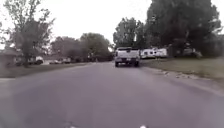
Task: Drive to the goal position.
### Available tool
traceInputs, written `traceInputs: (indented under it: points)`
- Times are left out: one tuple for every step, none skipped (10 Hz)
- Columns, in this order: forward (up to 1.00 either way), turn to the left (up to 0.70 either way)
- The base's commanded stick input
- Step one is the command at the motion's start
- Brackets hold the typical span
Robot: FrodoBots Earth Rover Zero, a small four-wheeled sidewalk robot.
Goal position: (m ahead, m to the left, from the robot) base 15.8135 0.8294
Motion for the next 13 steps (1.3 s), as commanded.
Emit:
traceInputs:
  points:
    - [1.0,0.0]
    - [1.0,0.0]
    - [1.0,0.0]
    - [1.0,0.0]
    - [1.0,0.0]
    - [1.0,0.0]
    - [1.0,0.0]
    - [1.0,0.0]
    - [1.0,0.0]
    - [1.0,0.0]
    - [1.0,0.0]
    - [1.0,0.0]
    - [1.0,0.0]
